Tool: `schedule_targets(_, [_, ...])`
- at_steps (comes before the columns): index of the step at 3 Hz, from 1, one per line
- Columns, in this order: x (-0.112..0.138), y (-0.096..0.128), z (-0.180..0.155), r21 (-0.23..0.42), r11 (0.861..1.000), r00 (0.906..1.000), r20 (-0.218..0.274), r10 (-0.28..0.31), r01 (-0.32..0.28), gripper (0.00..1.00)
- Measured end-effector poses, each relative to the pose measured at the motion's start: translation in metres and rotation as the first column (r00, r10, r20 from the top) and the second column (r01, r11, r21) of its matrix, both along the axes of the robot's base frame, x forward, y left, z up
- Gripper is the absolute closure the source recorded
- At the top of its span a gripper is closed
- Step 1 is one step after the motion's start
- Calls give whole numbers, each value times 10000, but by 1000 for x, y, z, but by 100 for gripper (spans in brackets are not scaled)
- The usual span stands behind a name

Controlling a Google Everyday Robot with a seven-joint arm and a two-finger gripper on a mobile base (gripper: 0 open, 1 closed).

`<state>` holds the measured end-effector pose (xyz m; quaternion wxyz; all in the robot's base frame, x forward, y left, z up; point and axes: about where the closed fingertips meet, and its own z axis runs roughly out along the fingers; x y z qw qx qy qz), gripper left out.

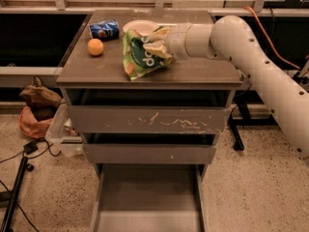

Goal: Pick green rice chip bag from bottom drawer and place on counter

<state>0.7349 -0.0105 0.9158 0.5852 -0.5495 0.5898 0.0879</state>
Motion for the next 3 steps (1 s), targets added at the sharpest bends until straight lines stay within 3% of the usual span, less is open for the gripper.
schedule_targets(1, [0, 0, 0, 0, 10000, 10000, 0, 0, 0, 14])
schedule_targets(2, [0, 0, 0, 0, 10000, 10000, 0, 1, -1, 0])
schedule_targets(3, [0, 0, 0, 0, 10000, 10000, 0, 1, -1, 0])
